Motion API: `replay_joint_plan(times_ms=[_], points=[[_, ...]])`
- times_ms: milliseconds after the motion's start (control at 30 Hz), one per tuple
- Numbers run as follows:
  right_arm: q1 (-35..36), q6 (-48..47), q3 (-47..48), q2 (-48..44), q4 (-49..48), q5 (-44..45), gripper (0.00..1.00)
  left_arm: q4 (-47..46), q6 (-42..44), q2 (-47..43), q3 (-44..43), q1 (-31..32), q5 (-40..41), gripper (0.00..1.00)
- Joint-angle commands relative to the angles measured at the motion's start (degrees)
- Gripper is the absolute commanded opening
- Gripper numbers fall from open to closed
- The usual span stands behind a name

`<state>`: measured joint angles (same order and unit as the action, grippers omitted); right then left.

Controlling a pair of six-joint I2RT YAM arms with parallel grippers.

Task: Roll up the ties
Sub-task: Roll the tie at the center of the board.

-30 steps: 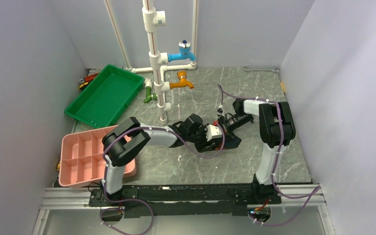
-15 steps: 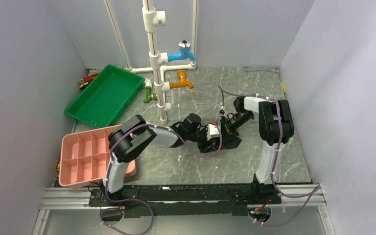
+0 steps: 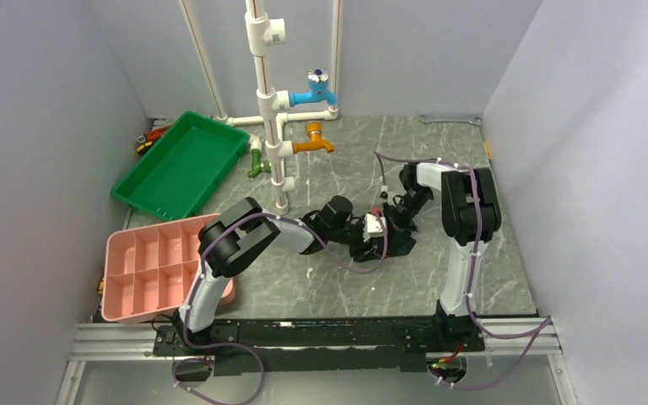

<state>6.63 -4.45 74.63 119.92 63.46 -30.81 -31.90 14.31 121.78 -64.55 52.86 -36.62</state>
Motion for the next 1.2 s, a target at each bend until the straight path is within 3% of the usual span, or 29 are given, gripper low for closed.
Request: replay_joint_plan(times_ms=[0, 100, 267, 367, 467, 700, 800, 967, 1167], points=[[0.8, -0.4, 2.4, 4.2, -13.7, 12.0, 0.0, 1.2, -0.1, 1.1, -1.7, 0.4, -2.1, 0.58], [1.2, -1.1, 3.0, 4.1, -13.7, 10.5, 0.0, 3.5, -0.5, 0.3, -2.0, 0.5, -1.5, 0.51], [0.2, -4.7, 1.7, -1.2, -9.9, 4.6, 0.01, 14.5, 0.2, -1.4, -1.5, 0.6, 7.3, 0.29], [-2.2, -7.3, -0.2, -5.5, -6.7, 1.2, 0.19, 18.7, 0.2, -2.0, 0.4, 0.6, 10.6, 0.23], [-4.7, -9.9, -1.8, -8.2, -4.0, -2.0, 0.29, 21.8, -1.0, -1.2, 0.4, 0.6, 11.6, 0.19], [-6.0, -7.4, -1.3, -7.5, -6.6, -9.0, 0.31, 23.9, -1.2, 0.5, -1.0, 0.6, 12.5, 0.19], [-6.0, -6.9, -1.1, -7.0, -5.6, -16.3, 0.4, 25.4, -0.4, 0.7, -1.9, 0.6, 13.5, 0.2], [-6.3, -8.5, -5.5, -12.4, -5.7, -20.7, 0.55, 28.3, 0.7, 1.6, -3.2, 0.6, 13.6, 0.23], [-5.8, -7.6, -10.6, -16.2, -7.9, -24.1, 0.58, 28.4, 0.0, 1.8, -3.4, 0.6, 12.8, 0.23]])
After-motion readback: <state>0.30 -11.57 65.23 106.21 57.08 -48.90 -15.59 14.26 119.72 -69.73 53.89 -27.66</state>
